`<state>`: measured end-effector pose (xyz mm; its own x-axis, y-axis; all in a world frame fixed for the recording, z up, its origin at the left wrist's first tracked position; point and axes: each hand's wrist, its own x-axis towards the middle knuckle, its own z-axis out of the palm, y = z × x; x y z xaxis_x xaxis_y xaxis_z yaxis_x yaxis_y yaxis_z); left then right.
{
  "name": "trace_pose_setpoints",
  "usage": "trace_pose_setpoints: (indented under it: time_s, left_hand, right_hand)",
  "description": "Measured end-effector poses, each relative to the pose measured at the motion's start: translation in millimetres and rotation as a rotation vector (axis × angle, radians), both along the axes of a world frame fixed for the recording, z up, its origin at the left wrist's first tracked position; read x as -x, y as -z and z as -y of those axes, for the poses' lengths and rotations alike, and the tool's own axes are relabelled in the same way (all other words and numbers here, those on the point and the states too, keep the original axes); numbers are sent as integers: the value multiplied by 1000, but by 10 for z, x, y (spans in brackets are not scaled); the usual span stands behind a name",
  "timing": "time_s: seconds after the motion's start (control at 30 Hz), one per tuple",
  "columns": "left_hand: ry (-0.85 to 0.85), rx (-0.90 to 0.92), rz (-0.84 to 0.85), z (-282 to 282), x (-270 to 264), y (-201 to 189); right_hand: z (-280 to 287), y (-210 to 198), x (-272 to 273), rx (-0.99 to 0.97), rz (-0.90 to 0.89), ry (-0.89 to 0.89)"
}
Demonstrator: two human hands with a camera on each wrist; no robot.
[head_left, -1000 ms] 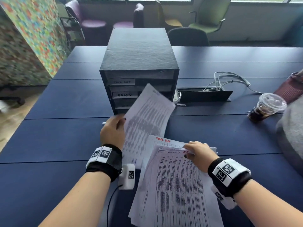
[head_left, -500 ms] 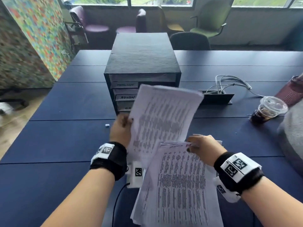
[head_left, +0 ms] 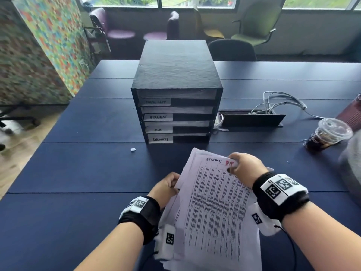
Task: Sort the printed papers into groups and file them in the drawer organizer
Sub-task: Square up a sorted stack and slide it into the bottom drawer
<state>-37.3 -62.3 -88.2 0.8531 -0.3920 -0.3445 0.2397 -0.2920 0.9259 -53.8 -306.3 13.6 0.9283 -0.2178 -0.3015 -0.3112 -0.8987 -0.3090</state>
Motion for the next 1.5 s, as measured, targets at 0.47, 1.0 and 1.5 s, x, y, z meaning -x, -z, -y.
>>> trace_pose_setpoints:
  time_s: [0.47,1.0,1.5]
  left_hand:
    - [-273,152,120,172,-75,-663]
    - [-598,775,32,-192,-376,-860]
    - [-377,80,117,-470,-244,-335]
  right_hand:
    - [21,-115,75,-65,241,-51]
    - [291,54,424,-840,166,172]
    - [250,-380,391,-661,561,61]
